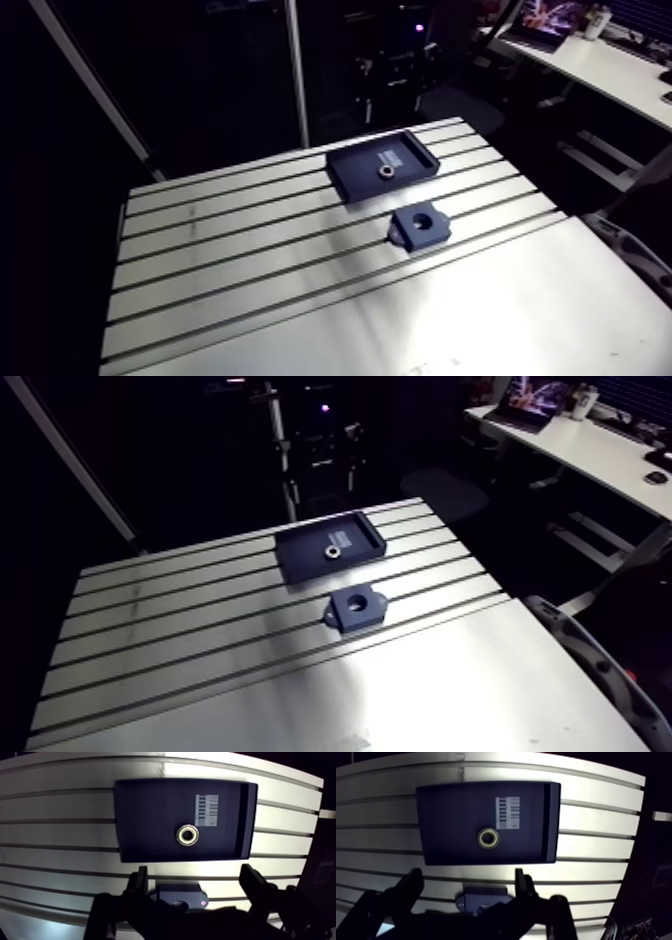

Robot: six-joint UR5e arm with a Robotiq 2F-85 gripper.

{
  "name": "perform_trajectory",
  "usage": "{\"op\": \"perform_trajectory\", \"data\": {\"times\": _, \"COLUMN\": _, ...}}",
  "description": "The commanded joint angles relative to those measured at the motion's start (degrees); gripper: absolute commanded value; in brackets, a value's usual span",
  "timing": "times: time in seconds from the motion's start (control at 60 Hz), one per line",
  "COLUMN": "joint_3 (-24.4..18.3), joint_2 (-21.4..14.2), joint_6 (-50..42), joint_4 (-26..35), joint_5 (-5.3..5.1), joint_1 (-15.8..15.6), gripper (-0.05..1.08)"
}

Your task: Pick up the bearing and press it into the housing until flush.

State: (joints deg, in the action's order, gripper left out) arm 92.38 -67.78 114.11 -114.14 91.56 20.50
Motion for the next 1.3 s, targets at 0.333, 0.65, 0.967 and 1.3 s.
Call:
{"op": "perform_trajectory", "data": {"times": 0.333, "joint_3": 2.3, "joint_2": 3.0, "joint_6": -0.1, "joint_4": -4.3, "joint_5": 0.15, "joint_1": 0.5, "gripper": 0.14}}
{"op": "perform_trajectory", "data": {"times": 0.65, "joint_3": 2.3, "joint_2": 5.1, "joint_6": -0.2, "joint_4": -6.3, "joint_5": 0.23, "joint_1": 0.5, "gripper": 0.23}}
{"op": "perform_trajectory", "data": {"times": 0.967, "joint_3": 2.1, "joint_2": 7.3, "joint_6": -0.2, "joint_4": -7.3, "joint_5": 0.32, "joint_1": 0.6, "gripper": 0.29}}
{"op": "perform_trajectory", "data": {"times": 1.3, "joint_3": 1.7, "joint_2": 8.8, "joint_6": -0.7, "joint_4": -7.5, "joint_5": 0.41, "joint_1": 1.0, "gripper": 0.31}}
